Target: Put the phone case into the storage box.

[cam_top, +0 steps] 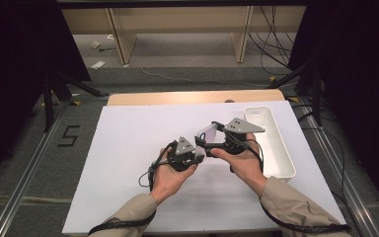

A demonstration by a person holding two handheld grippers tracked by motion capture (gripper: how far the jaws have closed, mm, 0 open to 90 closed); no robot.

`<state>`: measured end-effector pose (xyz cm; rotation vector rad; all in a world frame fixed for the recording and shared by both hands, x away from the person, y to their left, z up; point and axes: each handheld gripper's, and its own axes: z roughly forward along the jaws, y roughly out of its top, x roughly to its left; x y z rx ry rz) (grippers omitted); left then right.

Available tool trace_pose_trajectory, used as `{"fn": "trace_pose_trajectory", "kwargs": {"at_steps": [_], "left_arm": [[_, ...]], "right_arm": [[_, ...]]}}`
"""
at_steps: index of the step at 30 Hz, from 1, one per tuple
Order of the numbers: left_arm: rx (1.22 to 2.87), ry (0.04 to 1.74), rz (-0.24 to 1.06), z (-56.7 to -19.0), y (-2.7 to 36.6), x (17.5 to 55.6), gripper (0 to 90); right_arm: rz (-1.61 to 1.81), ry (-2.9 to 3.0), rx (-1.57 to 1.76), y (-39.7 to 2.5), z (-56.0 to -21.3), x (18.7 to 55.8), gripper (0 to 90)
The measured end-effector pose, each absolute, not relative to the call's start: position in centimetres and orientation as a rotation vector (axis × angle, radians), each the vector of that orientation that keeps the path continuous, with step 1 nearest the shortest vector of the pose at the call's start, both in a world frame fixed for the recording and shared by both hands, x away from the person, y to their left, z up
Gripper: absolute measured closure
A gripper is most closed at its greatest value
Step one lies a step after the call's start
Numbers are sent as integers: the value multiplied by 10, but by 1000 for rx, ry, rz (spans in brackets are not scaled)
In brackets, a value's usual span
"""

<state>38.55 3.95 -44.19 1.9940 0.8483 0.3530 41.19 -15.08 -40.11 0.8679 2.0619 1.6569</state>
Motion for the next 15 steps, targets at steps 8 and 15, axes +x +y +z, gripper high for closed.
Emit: {"fn": "trace_pose_trajectory", "kwargs": {"at_steps": [8,15], "left_arm": [[1994,840,357,-442,39,386,799],[1992,810,384,-441,40,386,788]], "right_arm": [[1650,2059,872,-151,-400,411,173],[1651,2046,874,-151,-398,410,176]]}}
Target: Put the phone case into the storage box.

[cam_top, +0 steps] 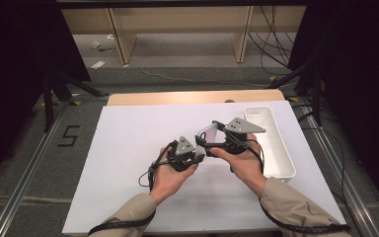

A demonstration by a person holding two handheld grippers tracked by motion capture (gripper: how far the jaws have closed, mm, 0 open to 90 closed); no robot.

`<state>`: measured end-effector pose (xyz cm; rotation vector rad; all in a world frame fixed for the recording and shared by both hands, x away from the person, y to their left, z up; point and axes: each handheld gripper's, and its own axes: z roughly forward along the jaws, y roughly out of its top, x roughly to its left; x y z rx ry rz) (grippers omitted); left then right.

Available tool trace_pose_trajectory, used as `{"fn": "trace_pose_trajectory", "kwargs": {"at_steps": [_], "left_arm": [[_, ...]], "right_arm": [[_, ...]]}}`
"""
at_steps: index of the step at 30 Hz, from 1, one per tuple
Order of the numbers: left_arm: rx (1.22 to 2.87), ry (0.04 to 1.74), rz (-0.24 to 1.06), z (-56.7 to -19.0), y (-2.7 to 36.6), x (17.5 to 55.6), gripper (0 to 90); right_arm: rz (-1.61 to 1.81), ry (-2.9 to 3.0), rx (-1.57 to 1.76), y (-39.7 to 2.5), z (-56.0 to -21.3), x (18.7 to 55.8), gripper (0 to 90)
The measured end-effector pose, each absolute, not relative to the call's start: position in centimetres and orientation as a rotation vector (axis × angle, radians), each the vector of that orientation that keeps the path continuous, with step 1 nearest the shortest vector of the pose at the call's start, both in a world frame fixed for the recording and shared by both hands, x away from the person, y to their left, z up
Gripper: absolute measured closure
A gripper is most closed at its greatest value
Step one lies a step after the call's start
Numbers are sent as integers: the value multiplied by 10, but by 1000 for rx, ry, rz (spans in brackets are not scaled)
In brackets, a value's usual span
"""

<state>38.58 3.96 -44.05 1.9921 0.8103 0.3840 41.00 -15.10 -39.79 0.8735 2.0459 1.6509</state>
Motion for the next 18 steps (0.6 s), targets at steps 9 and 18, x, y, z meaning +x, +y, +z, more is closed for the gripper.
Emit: {"fn": "trace_pose_trajectory", "kwargs": {"at_steps": [9,18], "left_arm": [[1995,687,395,-436,41,386,402],[2026,643,374,-432,58,383,17]], "right_arm": [[1647,2030,870,-158,-394,412,177],[1658,2007,868,-167,-390,415,177]]}}
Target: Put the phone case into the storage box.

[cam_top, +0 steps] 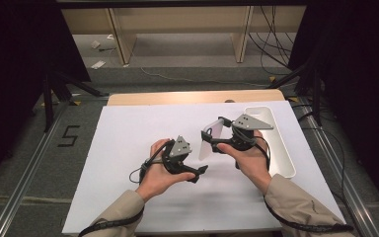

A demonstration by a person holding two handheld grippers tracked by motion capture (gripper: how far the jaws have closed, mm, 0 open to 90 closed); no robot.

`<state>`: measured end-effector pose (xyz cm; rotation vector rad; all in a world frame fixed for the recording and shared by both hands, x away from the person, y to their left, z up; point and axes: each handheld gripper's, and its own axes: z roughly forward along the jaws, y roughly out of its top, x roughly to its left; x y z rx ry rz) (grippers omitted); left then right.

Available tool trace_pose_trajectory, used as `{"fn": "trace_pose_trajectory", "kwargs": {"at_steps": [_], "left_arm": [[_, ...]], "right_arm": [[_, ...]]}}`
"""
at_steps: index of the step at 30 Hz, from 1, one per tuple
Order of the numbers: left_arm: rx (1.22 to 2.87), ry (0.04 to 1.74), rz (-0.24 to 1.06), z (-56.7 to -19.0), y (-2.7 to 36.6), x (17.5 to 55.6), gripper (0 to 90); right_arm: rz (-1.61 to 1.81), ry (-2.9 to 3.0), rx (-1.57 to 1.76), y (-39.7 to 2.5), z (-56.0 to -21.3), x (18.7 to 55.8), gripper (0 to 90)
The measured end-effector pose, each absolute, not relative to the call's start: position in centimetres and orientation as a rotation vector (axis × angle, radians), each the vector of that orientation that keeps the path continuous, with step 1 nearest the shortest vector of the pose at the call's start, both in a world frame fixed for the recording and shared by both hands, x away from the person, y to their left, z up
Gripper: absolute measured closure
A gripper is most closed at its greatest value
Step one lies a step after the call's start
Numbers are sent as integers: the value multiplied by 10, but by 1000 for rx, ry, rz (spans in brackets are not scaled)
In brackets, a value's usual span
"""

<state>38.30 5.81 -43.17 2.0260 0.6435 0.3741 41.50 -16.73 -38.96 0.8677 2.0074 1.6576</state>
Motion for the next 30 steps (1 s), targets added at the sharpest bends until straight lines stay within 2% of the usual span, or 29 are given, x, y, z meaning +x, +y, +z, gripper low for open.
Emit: {"fn": "trace_pose_trajectory", "kwargs": {"at_steps": [10,30], "left_arm": [[2020,614,384,-430,81,377,0],[2005,683,421,-435,118,366,0]], "right_arm": [[1675,1998,858,-174,-385,416,177],[1677,1984,858,-187,-375,418,177]]}}
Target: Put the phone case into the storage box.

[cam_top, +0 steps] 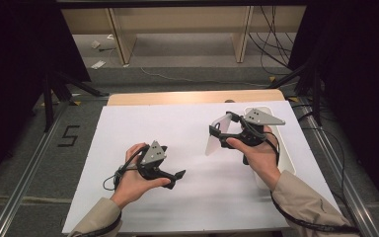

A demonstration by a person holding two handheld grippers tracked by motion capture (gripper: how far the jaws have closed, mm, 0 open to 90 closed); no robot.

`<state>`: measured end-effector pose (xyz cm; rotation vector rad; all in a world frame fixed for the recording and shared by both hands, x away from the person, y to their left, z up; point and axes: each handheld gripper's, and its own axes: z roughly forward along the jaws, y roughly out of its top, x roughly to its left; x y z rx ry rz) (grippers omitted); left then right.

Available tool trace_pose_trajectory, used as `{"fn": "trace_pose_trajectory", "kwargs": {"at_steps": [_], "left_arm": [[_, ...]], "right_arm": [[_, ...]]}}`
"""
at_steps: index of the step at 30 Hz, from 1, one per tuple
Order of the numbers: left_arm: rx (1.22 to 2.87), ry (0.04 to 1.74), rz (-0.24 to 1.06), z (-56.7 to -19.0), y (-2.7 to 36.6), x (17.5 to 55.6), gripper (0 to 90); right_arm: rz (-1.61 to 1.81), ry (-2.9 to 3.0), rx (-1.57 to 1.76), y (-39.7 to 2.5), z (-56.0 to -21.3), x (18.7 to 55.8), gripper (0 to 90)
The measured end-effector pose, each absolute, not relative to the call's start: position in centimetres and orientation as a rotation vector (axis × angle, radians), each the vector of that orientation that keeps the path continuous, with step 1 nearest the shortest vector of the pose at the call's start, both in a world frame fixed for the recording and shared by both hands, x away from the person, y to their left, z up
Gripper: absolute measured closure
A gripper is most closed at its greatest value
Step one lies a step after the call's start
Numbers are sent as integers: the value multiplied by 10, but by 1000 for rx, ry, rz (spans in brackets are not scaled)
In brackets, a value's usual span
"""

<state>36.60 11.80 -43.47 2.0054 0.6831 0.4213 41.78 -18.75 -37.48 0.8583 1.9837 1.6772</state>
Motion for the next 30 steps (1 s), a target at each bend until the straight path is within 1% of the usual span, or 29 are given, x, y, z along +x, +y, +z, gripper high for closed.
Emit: {"fn": "trace_pose_trajectory", "kwargs": {"at_steps": [9,30], "left_arm": [[2005,720,446,-436,131,364,0],[2008,733,469,-440,137,363,0]], "right_arm": [[1676,1973,860,-193,-371,420,177],[1688,1922,864,-213,-361,424,177]]}}
